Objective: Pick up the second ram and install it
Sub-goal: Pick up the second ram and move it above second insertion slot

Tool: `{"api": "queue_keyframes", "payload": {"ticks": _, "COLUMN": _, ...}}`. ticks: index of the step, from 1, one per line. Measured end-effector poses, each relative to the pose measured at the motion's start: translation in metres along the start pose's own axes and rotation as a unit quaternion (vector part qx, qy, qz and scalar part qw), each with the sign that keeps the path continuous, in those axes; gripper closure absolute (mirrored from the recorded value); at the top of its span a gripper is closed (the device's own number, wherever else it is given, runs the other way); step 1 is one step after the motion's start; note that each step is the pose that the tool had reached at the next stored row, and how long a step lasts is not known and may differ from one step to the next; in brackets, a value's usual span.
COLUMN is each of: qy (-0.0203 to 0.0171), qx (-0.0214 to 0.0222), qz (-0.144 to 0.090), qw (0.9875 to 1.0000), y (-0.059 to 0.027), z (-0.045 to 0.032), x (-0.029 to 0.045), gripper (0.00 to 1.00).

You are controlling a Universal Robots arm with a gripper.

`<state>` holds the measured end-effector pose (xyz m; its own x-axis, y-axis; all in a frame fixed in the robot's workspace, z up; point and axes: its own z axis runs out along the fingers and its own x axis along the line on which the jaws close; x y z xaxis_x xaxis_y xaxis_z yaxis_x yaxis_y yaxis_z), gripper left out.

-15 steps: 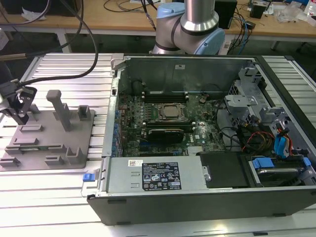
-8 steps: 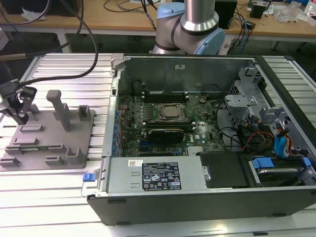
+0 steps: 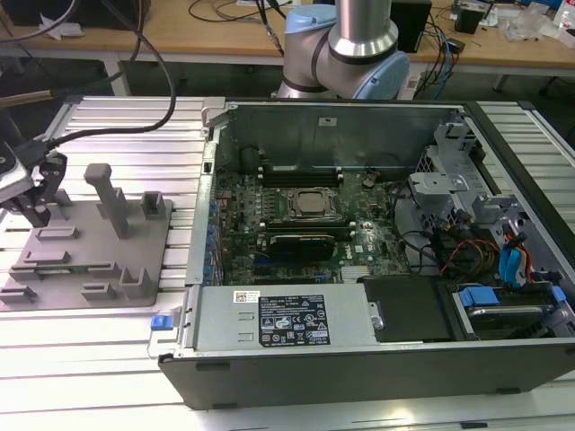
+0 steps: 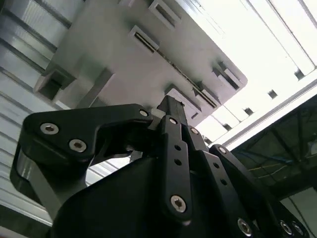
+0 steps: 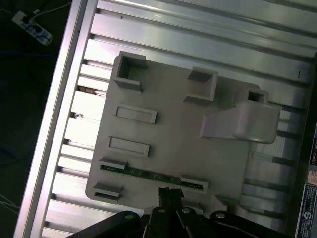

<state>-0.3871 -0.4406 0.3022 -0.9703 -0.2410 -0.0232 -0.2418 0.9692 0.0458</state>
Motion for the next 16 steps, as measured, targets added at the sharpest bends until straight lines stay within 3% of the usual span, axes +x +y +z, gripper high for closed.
{"api": "queue_keyframes", "payload": {"ticks": 2, "qy": 0.0014, "qx": -0.0007, "qz": -0.032, "qw": 0.9995, "y": 0.0000, "z": 0.0003, "x": 0.0000, "gripper": 0.92}}
{"api": "queue_keyframes", "payload": {"ticks": 3, "qy": 0.0026, "qx": -0.0013, "qz": -0.057, "qw": 0.9984, "y": 0.0000, "z": 0.0005, "x": 0.0000, "gripper": 0.92}}
{"api": "queue_keyframes", "payload": {"ticks": 4, "qy": 0.0039, "qx": -0.0020, "qz": -0.085, "qw": 0.9964, "y": 0.0000, "z": 0.0007, "x": 0.0000, "gripper": 0.92}}
{"api": "queue_keyframes", "payload": {"ticks": 7, "qy": 0.0070, "qx": -0.0035, "qz": -0.153, "qw": 0.9882, "y": 0.0000, "z": 0.0013, "x": 0.0000, "gripper": 0.92}}
{"api": "queue_keyframes", "payload": {"ticks": 11, "qy": 0.0090, "qx": -0.0046, "qz": -0.198, "qw": 0.9802, "y": -0.0001, "z": 0.0017, "x": 0.0001, "gripper": 0.92}}
{"api": "queue_keyframes", "payload": {"ticks": 12, "qy": 0.0097, "qx": -0.0049, "qz": -0.213, "qw": 0.9771, "y": -0.0001, "z": 0.0019, "x": 0.0000, "gripper": 0.92}}
{"api": "queue_keyframes", "payload": {"ticks": 14, "qy": 0.0107, "qx": -0.0055, "qz": -0.235, "qw": 0.9720, "y": -0.0001, "z": 0.0021, "x": 0.0001, "gripper": 0.92}}
{"api": "queue_keyframes", "payload": {"ticks": 15, "qy": 0.0114, "qx": -0.0058, "qz": -0.249, "qw": 0.9685, "y": -0.0001, "z": 0.0022, "x": 0.0001, "gripper": 0.92}}
{"api": "queue_keyframes", "payload": {"ticks": 16, "qy": 0.0122, "qx": -0.0062, "qz": -0.267, "qw": 0.9635, "y": -0.0001, "z": 0.0025, "x": 0.0001, "gripper": 0.92}}
